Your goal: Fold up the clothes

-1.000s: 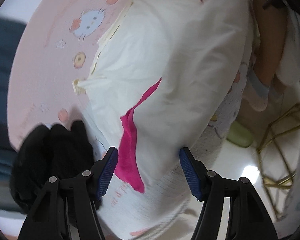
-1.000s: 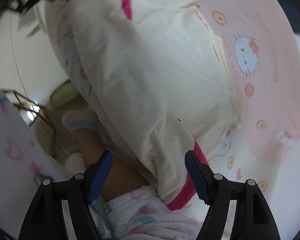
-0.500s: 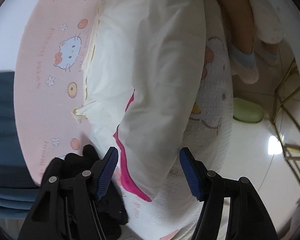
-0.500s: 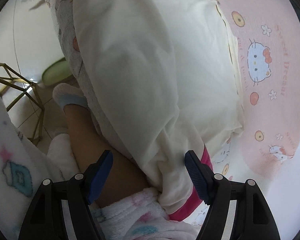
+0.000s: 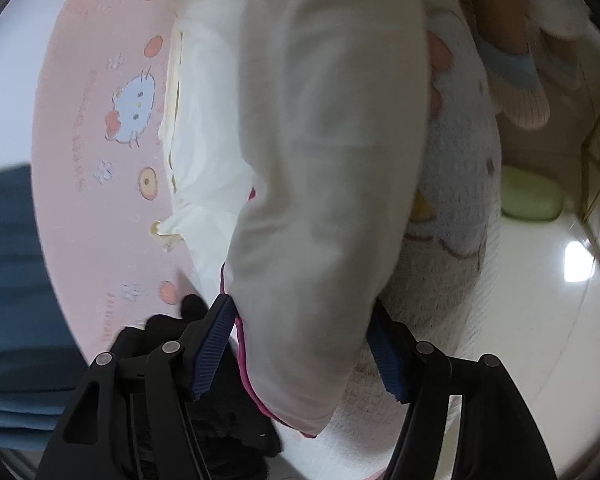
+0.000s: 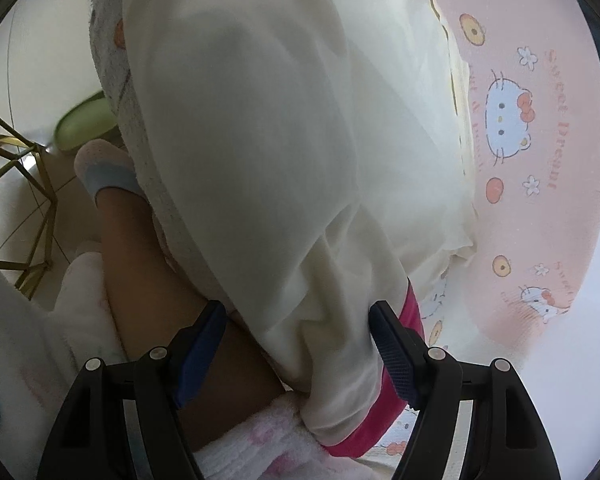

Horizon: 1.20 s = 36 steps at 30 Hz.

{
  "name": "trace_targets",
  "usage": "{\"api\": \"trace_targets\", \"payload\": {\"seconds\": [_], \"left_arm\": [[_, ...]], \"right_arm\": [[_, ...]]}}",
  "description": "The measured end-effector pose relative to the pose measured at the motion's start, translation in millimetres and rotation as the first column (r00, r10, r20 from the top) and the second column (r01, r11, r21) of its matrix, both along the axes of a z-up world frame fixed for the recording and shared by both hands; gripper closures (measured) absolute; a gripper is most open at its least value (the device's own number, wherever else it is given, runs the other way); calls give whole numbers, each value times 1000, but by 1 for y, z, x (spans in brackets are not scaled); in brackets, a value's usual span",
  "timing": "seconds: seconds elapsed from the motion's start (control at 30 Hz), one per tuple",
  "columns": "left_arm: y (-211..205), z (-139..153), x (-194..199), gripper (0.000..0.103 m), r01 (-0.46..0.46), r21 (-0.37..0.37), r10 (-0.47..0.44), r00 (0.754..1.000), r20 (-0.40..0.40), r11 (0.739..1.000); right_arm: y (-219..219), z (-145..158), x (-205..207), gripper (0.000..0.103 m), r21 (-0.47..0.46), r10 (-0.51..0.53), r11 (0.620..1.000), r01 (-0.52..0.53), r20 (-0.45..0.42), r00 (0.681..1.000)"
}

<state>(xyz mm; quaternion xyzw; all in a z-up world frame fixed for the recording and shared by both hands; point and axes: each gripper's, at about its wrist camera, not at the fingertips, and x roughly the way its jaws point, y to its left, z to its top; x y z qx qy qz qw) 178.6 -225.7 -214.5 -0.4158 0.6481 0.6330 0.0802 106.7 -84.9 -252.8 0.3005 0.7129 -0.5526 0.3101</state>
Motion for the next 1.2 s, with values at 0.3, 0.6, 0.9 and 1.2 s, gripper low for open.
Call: {"api": "trace_targets", "payload": {"seconds": [0.3,0.6,0.9,1.2], "left_arm": [[-34,36,-68,43,-439,312,337,881,332,843],[-86,60,-122,58,-797,405,482,597,641,448],[-110,77,-173,58,-863,396,490,504,711,313],[-112,75,-218,58,-852,401,522,523,674,336]], "right_arm": [[7,30,-30,51,-100,-175,972,211,291,941],[29,58,-70,64,-137,-337,867,480,550,764],[51,92,-114,64,-165,-388,736,656,691,610],[42,97,-137,64,-224,-384,731,644,646,660]]}}
